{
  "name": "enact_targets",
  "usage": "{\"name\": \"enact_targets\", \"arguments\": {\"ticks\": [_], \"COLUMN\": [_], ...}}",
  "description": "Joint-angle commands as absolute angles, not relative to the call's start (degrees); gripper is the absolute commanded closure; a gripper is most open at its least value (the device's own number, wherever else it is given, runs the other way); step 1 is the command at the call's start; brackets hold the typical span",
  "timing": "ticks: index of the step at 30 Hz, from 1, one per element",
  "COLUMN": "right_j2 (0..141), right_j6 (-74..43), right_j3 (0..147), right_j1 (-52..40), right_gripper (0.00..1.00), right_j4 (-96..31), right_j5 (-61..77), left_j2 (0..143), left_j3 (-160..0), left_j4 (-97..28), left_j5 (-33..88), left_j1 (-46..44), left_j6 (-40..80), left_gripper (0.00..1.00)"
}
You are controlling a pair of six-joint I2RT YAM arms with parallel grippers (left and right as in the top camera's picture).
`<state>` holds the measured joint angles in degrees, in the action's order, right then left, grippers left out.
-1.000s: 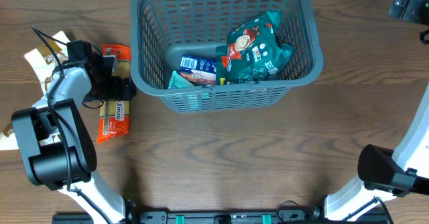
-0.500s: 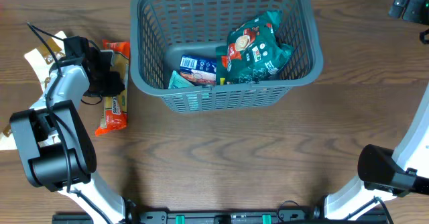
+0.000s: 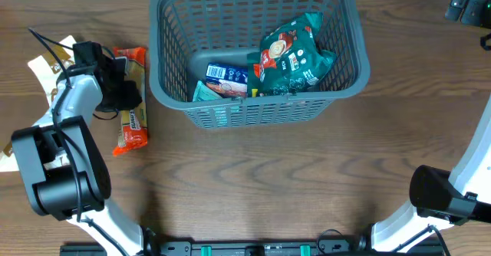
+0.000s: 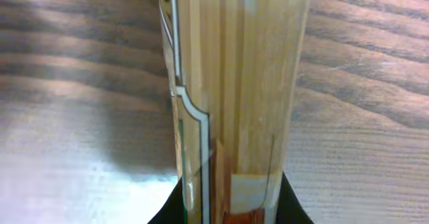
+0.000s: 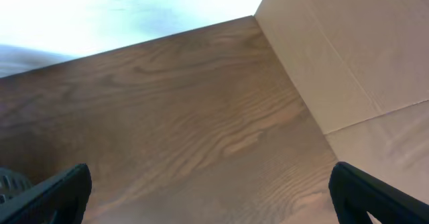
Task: Pack container
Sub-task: 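Close the left gripper on the spaghetti packet and lift it, then carry the spaghetti packet right over the basket with the left gripper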
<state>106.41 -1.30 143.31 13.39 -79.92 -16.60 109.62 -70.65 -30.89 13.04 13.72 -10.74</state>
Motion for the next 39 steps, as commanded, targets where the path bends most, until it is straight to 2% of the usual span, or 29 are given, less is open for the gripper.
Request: {"name": "enact_targets", "arguments": {"ticks": [1, 11, 25, 33, 39], "right_j2": [105.1, 105.1, 105.1, 105.1, 105.1], "right_j6": [-2.11, -2.11, -2.11, -2.11, -2.11], "right_j3": [143.94, 143.94, 143.94, 143.94, 143.94], "right_j1": [13.8, 13.8, 13.8, 13.8, 13.8], "right_gripper": [0.01, 0.01, 0.01, 0.01, 0.01], "right_j4": [-79.99, -79.99, -79.99, -80.01, -80.01], "right_j5": [-17.37, -17.37, -17.37, -17.37, -17.37], "left_j2": [103.88, 91.0, 86.56, 86.59, 86.94], "left_j3": [-70.61, -77.91, -105.73, -119.2, -121.27], "left_j4": [-31.7, -43.16, -64.79, -66.37, -63.33], "left_j5": [9.21, 3.95, 3.84, 4.29, 7.44], "left_j1": [13.69, 13.69, 13.67, 10.09, 5.91], "left_j6": [-8.67, -8.64, -8.69, -9.96, -13.08], "left_gripper": [0.94, 0.94, 0.94, 0.94, 0.94]}}
